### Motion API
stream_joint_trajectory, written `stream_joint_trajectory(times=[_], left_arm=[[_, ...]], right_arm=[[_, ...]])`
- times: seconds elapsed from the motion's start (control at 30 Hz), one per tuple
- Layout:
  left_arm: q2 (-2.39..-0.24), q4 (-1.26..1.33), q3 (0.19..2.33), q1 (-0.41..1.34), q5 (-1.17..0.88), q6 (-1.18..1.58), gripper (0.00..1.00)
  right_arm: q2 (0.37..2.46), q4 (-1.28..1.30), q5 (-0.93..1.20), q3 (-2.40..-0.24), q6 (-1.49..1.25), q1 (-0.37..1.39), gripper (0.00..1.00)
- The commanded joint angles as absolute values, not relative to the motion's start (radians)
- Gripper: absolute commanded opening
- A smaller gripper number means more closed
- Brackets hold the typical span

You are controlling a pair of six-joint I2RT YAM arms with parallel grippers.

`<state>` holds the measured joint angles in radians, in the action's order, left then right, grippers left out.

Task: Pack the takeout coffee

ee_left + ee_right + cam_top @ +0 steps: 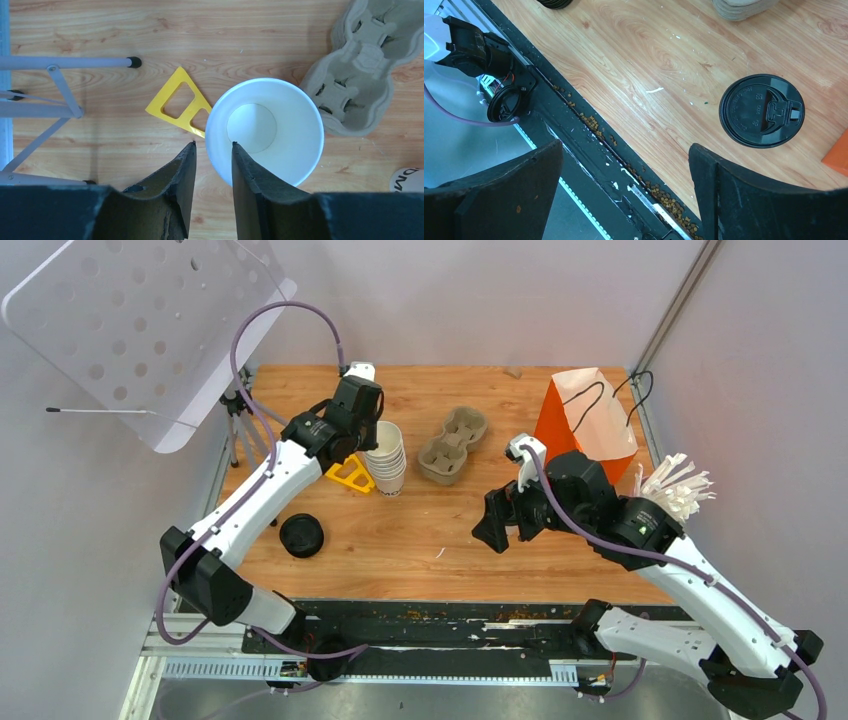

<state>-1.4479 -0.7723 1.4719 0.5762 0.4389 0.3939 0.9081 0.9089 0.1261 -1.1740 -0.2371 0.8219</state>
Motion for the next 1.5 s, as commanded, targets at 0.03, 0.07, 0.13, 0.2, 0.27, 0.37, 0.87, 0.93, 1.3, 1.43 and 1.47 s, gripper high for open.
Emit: stream_joint_trajectory(times=[0.03, 0.07, 0.13, 0.2, 0.27, 0.37, 0.87, 0.93, 1.3, 1.43, 1.47], left_arm=[[-1.467, -0.717, 1.455, 0.554, 0.415, 0.377, 0.38], [-1.468, -0.712, 1.45, 0.553, 0.414, 0.376, 0.37], [-1.473, -0.701, 1.443, 0.55, 0.41, 0.373, 0.36], [-1.483, -0.694, 1.441, 0.544, 0.402, 0.369, 0.35], [-1.494, -0.696, 1.446, 0.538, 0.398, 0.366, 0.35], [-1.501, -0.697, 1.45, 0.533, 0.392, 0.359, 0.3], [-1.485, -0.761, 1.591, 0.532, 0.341, 0.344, 0.0], [-1.482, -0.765, 1.599, 0.532, 0.337, 0.342, 0.0], [-1.441, -0.827, 1.705, 0.532, 0.261, 0.351, 0.0], [-1.421, -0.861, 1.768, 0.532, 0.191, 0.346, 0.0], [-1.413, -0.871, 1.775, 0.532, 0.169, 0.345, 0.0]], right_arm=[[0.904, 0.869, 0.131, -1.163, -0.227, 0.827, 0.96], [0.905, 0.868, 0.131, -1.162, -0.226, 0.826, 0.96], [0.906, 0.865, 0.13, -1.158, -0.226, 0.827, 0.96], [0.909, 0.86, 0.129, -1.157, -0.225, 0.827, 0.96], [0.913, 0.858, 0.127, -1.155, -0.222, 0.827, 0.96], [0.918, 0.856, 0.122, -1.158, -0.219, 0.826, 0.96], [0.937, 0.836, 0.12, -1.146, -0.217, 0.827, 0.96], [0.936, 0.835, 0.119, -1.146, -0.216, 0.827, 0.97], [0.925, 0.846, 0.116, -1.17, -0.218, 0.827, 0.97], [0.911, 0.848, 0.067, -1.158, -0.21, 0.826, 1.0], [0.909, 0.855, 0.044, -1.155, -0.208, 0.827, 1.0]])
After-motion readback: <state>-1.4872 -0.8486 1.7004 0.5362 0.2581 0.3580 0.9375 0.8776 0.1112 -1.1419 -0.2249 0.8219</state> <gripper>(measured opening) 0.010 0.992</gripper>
